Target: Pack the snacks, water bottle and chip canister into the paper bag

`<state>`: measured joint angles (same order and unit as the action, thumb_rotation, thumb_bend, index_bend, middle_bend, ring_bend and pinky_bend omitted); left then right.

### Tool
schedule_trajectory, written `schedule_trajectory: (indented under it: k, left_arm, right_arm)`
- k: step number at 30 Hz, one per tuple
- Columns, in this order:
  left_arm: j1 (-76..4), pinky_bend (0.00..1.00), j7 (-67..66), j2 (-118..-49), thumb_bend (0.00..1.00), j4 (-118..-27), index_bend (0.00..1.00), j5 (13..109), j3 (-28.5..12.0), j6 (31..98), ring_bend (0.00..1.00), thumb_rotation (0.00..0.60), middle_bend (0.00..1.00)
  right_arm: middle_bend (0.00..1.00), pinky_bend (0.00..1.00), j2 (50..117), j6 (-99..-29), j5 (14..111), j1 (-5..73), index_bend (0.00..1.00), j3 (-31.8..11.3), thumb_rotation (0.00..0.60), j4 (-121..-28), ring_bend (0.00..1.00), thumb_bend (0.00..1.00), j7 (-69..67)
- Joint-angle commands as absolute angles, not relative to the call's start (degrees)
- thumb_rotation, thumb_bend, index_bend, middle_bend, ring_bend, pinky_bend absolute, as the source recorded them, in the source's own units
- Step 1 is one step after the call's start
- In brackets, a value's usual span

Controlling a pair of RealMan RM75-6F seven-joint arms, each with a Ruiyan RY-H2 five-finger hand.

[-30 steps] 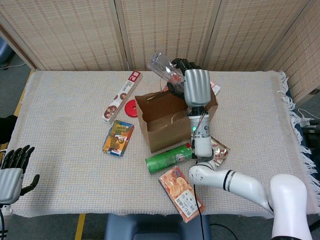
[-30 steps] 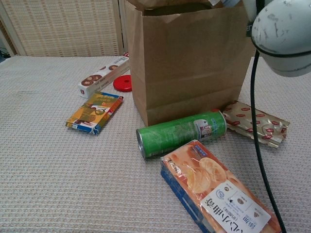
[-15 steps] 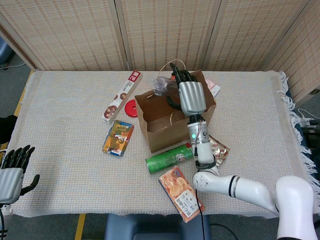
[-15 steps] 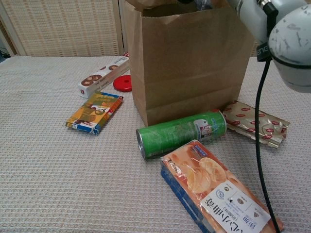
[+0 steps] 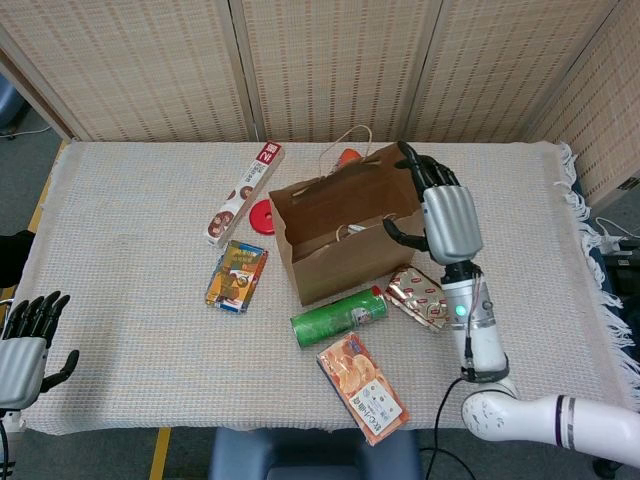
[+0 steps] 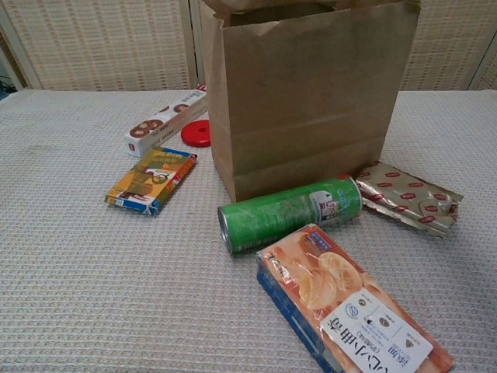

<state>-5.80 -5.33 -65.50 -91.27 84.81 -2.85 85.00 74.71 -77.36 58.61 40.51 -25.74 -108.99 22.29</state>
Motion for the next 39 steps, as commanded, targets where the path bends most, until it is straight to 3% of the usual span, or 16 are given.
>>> schedule_trajectory:
  k: [1, 8, 14, 17, 22, 31, 39]
  left_arm:
    - [-5.8, 0.0, -5.7, -65.6, 0.37, -91.4, 0.0, 84.7, -2.9, 85.1, 0.0, 0.6, 0.0]
    - [-5.6, 0.0, -7.1, -65.9, 0.37, -91.9, 0.0, 84.3, -3.1, 85.4, 0.0, 0.6, 0.0]
    - [-5.6, 0.0, -7.6, -66.1, 0.37, -92.0, 0.0, 84.0, -3.2, 85.5, 0.0, 0.6, 0.0]
    - [-5.6, 0.0, -7.5, -66.1, 0.37, -91.9, 0.0, 84.1, -3.2, 85.5, 0.0, 0.6, 0.0]
    - [-5.6, 0.0, -7.1, -66.0, 0.37, -91.7, 0.0, 84.3, -3.1, 85.4, 0.0, 0.6, 0.0]
    - [-5.7, 0.0, -6.4, -65.9, 0.37, -91.3, 0.0, 84.7, -3.0, 85.3, 0.0, 0.6, 0.0]
    - [-5.6, 0.0, -6.4, -66.2, 0.37, -90.7, 0.0, 85.2, -2.9, 85.8, 0.0, 0.6, 0.0]
  right_arm:
    - [0.24, 0.21, 61.7, -75.8, 66.7, 30.0, 0.07, -16.8, 0.6, -117.1, 0.14, 0.13, 14.7]
    - [0.24, 0.2, 52.7, -72.9, 82.6, 21.7, 0.09, -5.2, 0.6, -113.4, 0.14, 0.13, 2.0]
    - [0.23, 0.16, 54.9, -69.4, 80.3, 19.2, 0.07, -0.5, 0.6, -109.5, 0.13, 0.12, 7.6]
    - [0.17, 0.09, 58.1, -66.5, 74.1, 19.9, 0.01, -0.6, 0.6, -108.5, 0.07, 0.11, 14.1]
    - [0.1, 0.04, 66.3, -66.9, 65.2, 21.5, 0.0, -3.0, 0.6, -105.7, 0.0, 0.1, 23.2]
    - [0.03, 0.0, 80.3, -70.1, 56.8, 22.5, 0.0, -5.4, 0.6, -97.1, 0.0, 0.1, 30.9]
    - [0.02, 0.0, 87.1, -70.5, 51.0, 23.7, 0.0, -8.5, 0.6, -90.2, 0.0, 0.1, 32.2]
